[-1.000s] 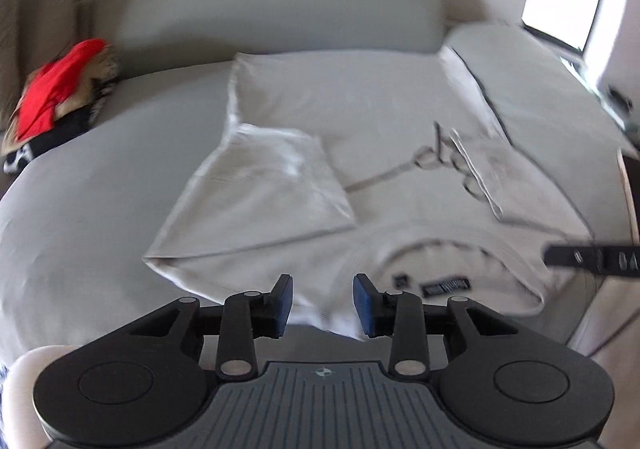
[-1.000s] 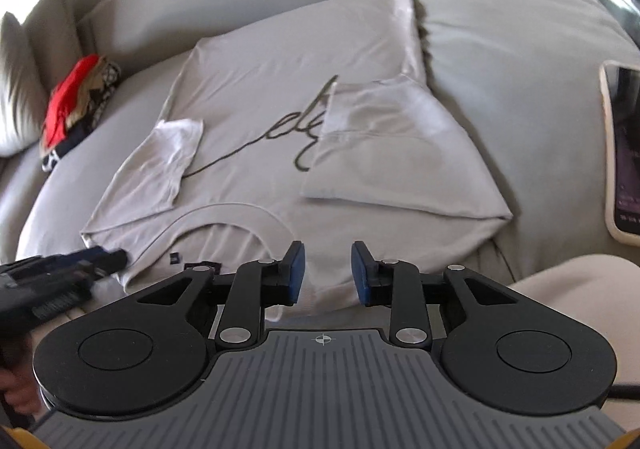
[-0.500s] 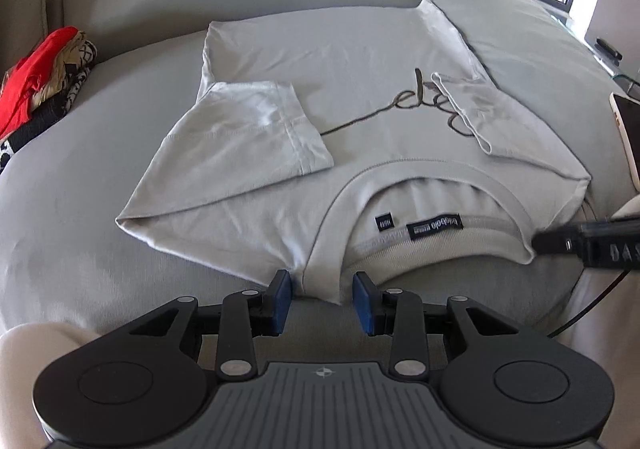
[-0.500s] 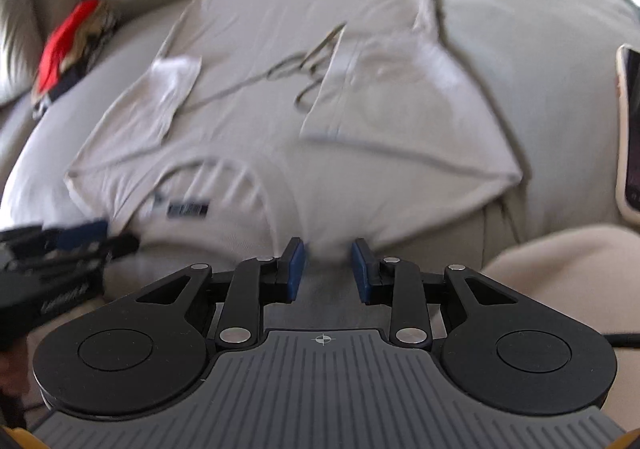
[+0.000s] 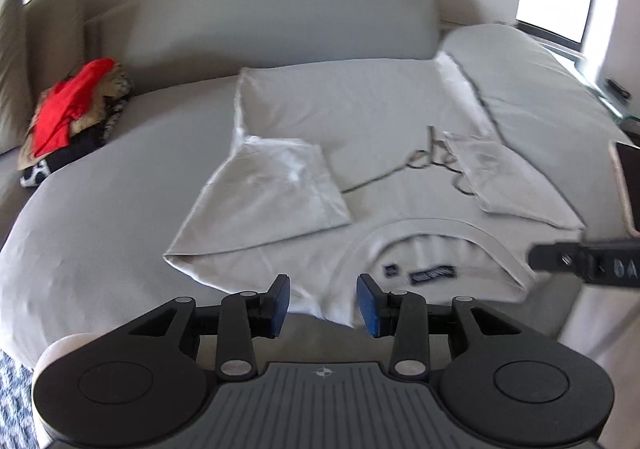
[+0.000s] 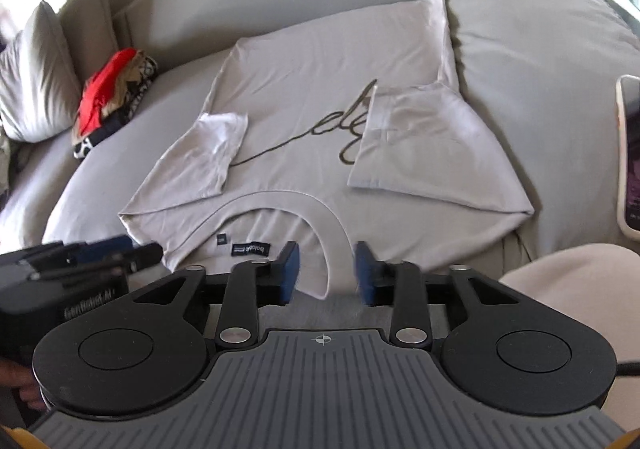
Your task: Fold clothes
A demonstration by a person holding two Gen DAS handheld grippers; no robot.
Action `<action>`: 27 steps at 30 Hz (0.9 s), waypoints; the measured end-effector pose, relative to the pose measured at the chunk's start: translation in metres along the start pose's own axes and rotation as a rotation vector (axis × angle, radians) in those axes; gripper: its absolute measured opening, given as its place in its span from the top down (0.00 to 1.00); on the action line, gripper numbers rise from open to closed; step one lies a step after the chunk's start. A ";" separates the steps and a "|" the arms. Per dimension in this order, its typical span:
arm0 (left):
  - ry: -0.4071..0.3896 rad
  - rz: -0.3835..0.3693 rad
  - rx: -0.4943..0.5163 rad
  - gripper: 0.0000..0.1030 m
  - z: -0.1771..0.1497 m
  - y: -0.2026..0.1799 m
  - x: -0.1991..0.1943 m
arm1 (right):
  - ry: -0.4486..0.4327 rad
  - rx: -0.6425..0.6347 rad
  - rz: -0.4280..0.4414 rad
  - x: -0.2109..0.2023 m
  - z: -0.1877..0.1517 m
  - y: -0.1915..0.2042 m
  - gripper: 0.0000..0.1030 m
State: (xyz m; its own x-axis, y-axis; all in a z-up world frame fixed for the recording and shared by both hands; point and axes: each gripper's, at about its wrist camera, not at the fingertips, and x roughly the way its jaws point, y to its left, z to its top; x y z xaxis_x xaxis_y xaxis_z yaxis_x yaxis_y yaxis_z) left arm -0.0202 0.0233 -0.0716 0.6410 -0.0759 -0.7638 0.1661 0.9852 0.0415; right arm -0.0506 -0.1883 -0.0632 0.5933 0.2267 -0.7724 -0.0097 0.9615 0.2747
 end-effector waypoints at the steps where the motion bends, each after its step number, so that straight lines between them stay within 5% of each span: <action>1: 0.001 0.011 -0.010 0.64 0.001 0.001 0.005 | 0.008 0.001 0.000 0.002 0.000 0.000 0.77; 14: 0.110 -0.006 0.009 0.63 -0.006 -0.002 0.021 | 0.085 0.031 -0.040 0.017 -0.003 -0.004 0.70; 21: 0.048 -0.022 0.003 0.58 0.012 0.007 -0.007 | -0.005 0.013 0.021 -0.019 0.013 0.008 0.59; 27: -0.055 -0.024 -0.010 0.51 0.044 0.021 -0.037 | -0.135 0.029 0.050 -0.061 0.044 0.011 0.36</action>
State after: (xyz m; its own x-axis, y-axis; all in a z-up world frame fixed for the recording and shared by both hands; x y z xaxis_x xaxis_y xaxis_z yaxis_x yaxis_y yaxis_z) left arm -0.0073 0.0398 -0.0141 0.6773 -0.1073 -0.7279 0.1746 0.9845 0.0173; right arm -0.0510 -0.1988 0.0120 0.6953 0.2494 -0.6740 -0.0195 0.9441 0.3292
